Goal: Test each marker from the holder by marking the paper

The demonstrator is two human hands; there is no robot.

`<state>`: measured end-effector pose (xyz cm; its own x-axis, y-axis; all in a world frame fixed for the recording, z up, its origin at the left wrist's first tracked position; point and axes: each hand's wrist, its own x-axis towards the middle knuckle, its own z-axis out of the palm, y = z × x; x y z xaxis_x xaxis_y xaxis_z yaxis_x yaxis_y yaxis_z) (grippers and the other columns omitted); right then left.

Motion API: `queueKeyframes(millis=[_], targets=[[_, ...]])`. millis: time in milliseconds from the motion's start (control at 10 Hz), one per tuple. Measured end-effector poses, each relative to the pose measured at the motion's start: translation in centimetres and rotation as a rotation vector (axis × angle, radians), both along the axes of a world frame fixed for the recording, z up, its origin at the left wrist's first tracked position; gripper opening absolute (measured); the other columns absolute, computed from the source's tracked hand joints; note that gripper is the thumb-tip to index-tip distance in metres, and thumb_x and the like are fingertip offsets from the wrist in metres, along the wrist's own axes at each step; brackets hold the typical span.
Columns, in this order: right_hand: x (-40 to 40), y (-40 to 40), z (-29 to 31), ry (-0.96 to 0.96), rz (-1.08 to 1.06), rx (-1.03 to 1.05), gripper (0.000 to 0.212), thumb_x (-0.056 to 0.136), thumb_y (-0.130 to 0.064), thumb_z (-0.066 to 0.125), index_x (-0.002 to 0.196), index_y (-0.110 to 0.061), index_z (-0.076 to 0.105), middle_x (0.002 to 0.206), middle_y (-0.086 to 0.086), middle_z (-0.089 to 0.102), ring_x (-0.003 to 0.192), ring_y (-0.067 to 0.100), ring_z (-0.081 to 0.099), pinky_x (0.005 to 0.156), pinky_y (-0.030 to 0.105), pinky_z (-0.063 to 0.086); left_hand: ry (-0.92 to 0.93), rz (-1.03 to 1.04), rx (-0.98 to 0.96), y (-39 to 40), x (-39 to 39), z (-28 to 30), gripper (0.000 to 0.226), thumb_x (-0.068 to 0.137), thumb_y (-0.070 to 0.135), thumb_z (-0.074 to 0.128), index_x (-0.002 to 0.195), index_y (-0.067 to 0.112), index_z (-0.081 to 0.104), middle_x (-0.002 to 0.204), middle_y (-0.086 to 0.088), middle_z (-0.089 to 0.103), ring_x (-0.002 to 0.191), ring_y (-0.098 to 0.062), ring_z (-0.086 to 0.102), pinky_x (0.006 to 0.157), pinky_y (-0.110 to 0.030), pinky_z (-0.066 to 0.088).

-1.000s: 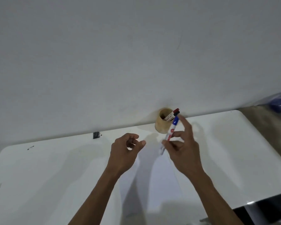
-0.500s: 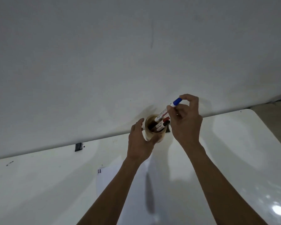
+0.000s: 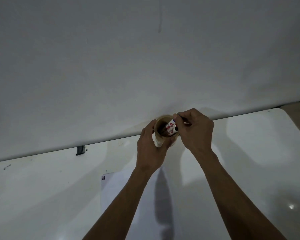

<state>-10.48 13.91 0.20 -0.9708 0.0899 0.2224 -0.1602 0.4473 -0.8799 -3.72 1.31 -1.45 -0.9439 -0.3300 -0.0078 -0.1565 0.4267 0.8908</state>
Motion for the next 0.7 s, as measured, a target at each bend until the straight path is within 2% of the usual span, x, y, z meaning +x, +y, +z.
queueKeyframes(millis=[100, 200, 300, 400, 500, 600, 700], targets=[[0.0, 0.0, -0.1, -0.012, 0.002, 0.008, 0.013, 0.088, -0.018, 0.077, 0.084, -0.006, 0.072, 0.081, 0.001, 0.078, 0.077, 0.013, 0.076, 0.073, 0.019, 0.059, 0.013, 0.009, 0.006, 0.0, 0.0, -0.1, 0.061, 0.078, 0.035, 0.082, 0.125, 0.049, 0.047, 0.115, 0.048, 0.053, 0.112, 0.006, 0.057, 0.091, -0.038, 0.057], [-0.1, -0.1, 0.1, -0.014, 0.003, -0.005, 0.013, 0.088, -0.018, 0.077, 0.088, -0.006, 0.073, 0.080, 0.000, 0.076, 0.076, 0.011, 0.075, 0.072, 0.017, 0.059, 0.010, 0.003, 0.003, 0.0, 0.0, -0.5, 0.061, 0.078, 0.037, 0.082, 0.130, 0.041, 0.050, 0.116, 0.044, 0.054, 0.113, 0.005, 0.056, 0.092, -0.039, 0.058], [-0.1, 0.1, 0.2, -0.031, 0.009, -0.033, 0.014, 0.089, -0.018, 0.077, 0.095, -0.007, 0.072, 0.081, -0.004, 0.073, 0.076, 0.004, 0.071, 0.072, 0.007, 0.054, 0.005, 0.011, 0.003, 0.1, 0.0, -0.7, 0.063, 0.079, 0.038, 0.081, 0.134, 0.035, 0.050, 0.119, 0.035, 0.055, 0.114, 0.000, 0.057, 0.093, -0.041, 0.058], [-0.1, 0.2, 0.4, -0.038, 0.026, -0.037, 0.015, 0.089, -0.019, 0.077, 0.099, -0.008, 0.073, 0.084, -0.006, 0.072, 0.079, 0.007, 0.072, 0.075, 0.011, 0.056, -0.004, 0.021, -0.007, 0.2, 0.1, -0.3, 0.060, 0.079, 0.035, 0.082, 0.129, 0.044, 0.050, 0.117, 0.039, 0.055, 0.112, 0.005, 0.057, 0.094, -0.038, 0.057], [-0.2, 0.5, 0.4, -0.041, 0.041, -0.030, 0.017, 0.090, -0.020, 0.076, 0.103, -0.008, 0.074, 0.087, -0.008, 0.072, 0.084, 0.008, 0.072, 0.077, 0.012, 0.057, -0.022, 0.027, -0.013, 0.3, 0.2, 0.3, 0.062, 0.079, 0.031, 0.082, 0.119, 0.059, 0.044, 0.114, 0.049, 0.052, 0.109, 0.016, 0.054, 0.093, -0.034, 0.057], [0.0, 0.8, 0.6, -0.037, 0.068, -0.034, 0.020, 0.091, -0.021, 0.075, 0.107, -0.010, 0.074, 0.091, -0.009, 0.071, 0.087, 0.004, 0.070, 0.076, 0.008, 0.055, 0.001, 0.044, 0.000, 0.3, 0.6, 0.1, 0.066, 0.079, 0.033, 0.083, 0.135, 0.038, 0.048, 0.129, 0.030, 0.056, 0.115, 0.005, 0.056, 0.096, -0.038, 0.056], [0.8, 1.1, 1.6, -0.067, 0.067, -0.089, 0.024, 0.090, -0.022, 0.076, 0.112, -0.012, 0.074, 0.098, -0.007, 0.071, 0.095, 0.004, 0.068, 0.074, 0.003, 0.052, 0.010, 0.095, 0.002, 0.2, 1.4, 0.4, 0.074, 0.080, 0.032, 0.082, 0.143, 0.022, 0.047, 0.142, 0.005, 0.056, 0.120, -0.007, 0.056, 0.088, -0.033, 0.058]])
